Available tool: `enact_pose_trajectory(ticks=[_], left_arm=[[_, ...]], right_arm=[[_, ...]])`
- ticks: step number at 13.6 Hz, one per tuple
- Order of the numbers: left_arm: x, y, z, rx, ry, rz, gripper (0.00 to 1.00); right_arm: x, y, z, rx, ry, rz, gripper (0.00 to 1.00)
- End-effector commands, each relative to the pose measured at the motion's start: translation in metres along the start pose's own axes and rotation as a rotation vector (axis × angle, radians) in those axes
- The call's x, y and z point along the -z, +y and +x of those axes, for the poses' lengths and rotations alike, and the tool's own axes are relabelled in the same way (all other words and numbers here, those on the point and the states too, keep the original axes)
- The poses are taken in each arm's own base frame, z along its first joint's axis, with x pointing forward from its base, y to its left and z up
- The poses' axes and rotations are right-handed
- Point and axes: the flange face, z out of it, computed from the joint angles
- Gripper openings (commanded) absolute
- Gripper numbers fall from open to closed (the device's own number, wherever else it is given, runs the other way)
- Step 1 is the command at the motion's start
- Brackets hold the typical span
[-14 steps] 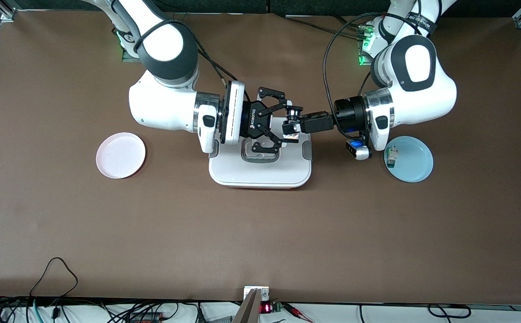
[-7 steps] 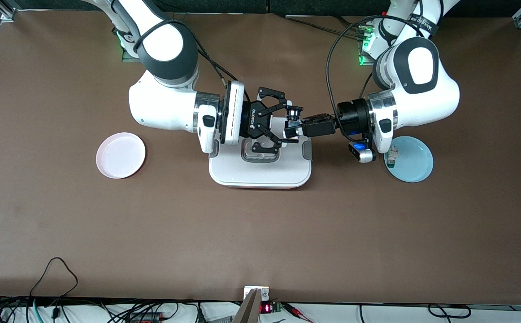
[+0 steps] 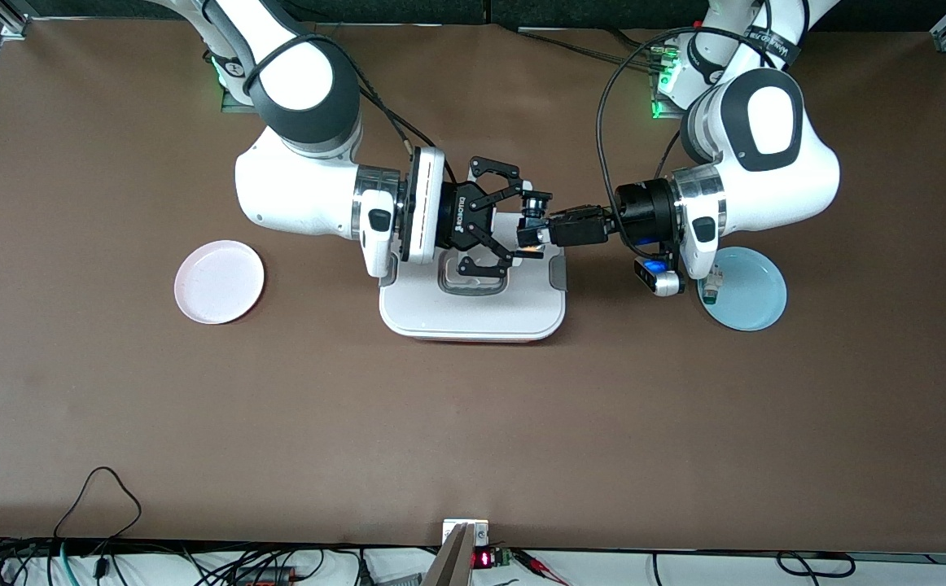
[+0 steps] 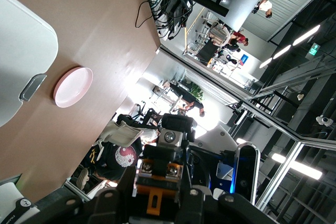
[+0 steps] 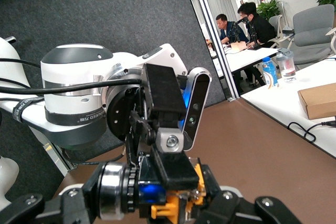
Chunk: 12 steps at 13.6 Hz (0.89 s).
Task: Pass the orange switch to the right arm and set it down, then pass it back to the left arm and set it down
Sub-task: 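Close the left gripper on the orange switch beside the right gripper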
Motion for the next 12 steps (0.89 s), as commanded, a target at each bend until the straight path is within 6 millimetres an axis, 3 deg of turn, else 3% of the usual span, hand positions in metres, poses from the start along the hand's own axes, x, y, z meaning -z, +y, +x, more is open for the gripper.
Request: enact_pose_trajectory(ticks=[1, 3, 4, 5, 10, 12], left_arm=[[0.0025, 0.0068, 0.0014, 0.046, -0.028, -0.019, 0.07], [0.0044, 0.0095, 0.0018, 0.044, -0.026, -0.023, 0.07], [0.0081, 0.011, 0.0039, 0.044, -0.023, -0.026, 0.07], [0.0098, 0.0109, 0.0052, 0.039, -0.017, -0.019, 0.06], [0.0102, 0.0115, 0.0034, 0.041, -0.011, 0.016, 0.04], [0.0118, 0.0135, 0.0033, -0.03, 0.005, 0.104, 0.04]], right_arm=[[0.0033, -0.0002, 0.0047, 0.028, 0.019, -0.021, 0.34], [0.0027, -0.0008, 0.0048, 0.028, 0.02, -0.019, 0.42], [0.0037, 0.0013, 0.0032, 0.024, 0.02, -0.022, 0.64], [0.0034, 0.0001, 0.0042, 0.019, 0.026, -0.02, 0.99], [0.0041, 0.0004, 0.005, 0.014, 0.028, -0.02, 1.0], [0.012, 0.0076, 0.0045, 0.015, 0.023, -0.031, 1.0]])
